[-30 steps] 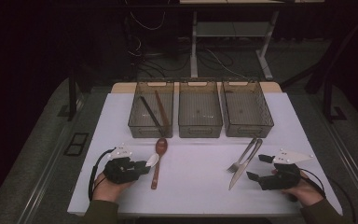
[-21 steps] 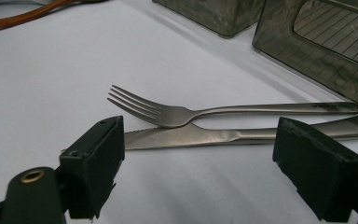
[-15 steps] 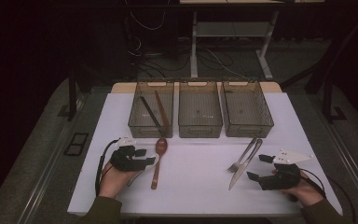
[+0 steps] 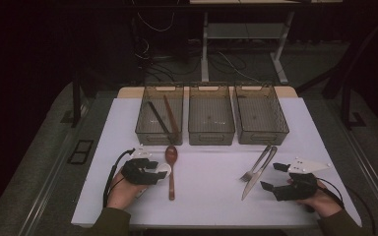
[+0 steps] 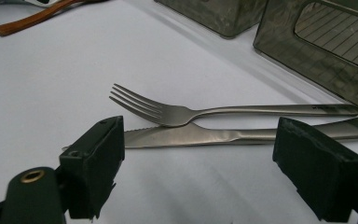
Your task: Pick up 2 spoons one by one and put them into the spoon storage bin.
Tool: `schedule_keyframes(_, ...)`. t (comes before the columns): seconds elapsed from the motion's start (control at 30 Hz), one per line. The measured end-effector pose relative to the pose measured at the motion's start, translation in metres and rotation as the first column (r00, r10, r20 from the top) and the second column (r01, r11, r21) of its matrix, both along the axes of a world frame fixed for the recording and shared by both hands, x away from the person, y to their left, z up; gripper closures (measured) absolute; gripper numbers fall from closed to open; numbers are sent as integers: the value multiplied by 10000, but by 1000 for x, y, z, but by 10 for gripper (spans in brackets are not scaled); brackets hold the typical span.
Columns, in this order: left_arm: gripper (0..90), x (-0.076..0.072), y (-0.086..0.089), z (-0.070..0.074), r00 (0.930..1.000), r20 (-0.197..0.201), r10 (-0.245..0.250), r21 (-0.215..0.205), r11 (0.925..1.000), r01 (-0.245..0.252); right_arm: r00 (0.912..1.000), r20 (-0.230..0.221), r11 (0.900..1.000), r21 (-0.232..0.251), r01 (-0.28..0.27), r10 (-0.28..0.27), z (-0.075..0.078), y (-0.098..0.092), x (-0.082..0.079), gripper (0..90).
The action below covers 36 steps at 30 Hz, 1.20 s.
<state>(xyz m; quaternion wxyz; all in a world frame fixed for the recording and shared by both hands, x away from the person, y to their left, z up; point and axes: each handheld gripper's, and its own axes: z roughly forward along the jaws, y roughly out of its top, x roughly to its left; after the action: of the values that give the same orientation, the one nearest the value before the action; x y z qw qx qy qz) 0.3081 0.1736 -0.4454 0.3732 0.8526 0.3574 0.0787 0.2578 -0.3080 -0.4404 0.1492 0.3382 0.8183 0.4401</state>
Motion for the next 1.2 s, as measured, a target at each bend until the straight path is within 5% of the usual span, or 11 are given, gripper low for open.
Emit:
schedule_keyframes(0.13, 505, -3, -4, 1, 9993, 212, -318, 432, 9986, 309, 10000, 23, 10000, -80, 6, -6, 0, 1, 0, 165)
schedule_keyframes(0.33, 672, -5, -6, 1, 9980, 37, -629, 196, 9978, 628, 10000, 33, 9998, -182, -74, 75, 0, 1, -1, 166)
schedule_keyframes(0.7, 805, -7, -3, 4, 9987, 38, -508, -14, 9987, 508, 10000, 68, 9997, -218, -67, 69, 0, 2, -1, 165)
schedule_keyframes(1.2, 824, -9, -2, 9, 9978, 165, -635, 152, 9979, 633, 9999, 131, 9998, -211, -67, 70, 1, 1, -1, 165)
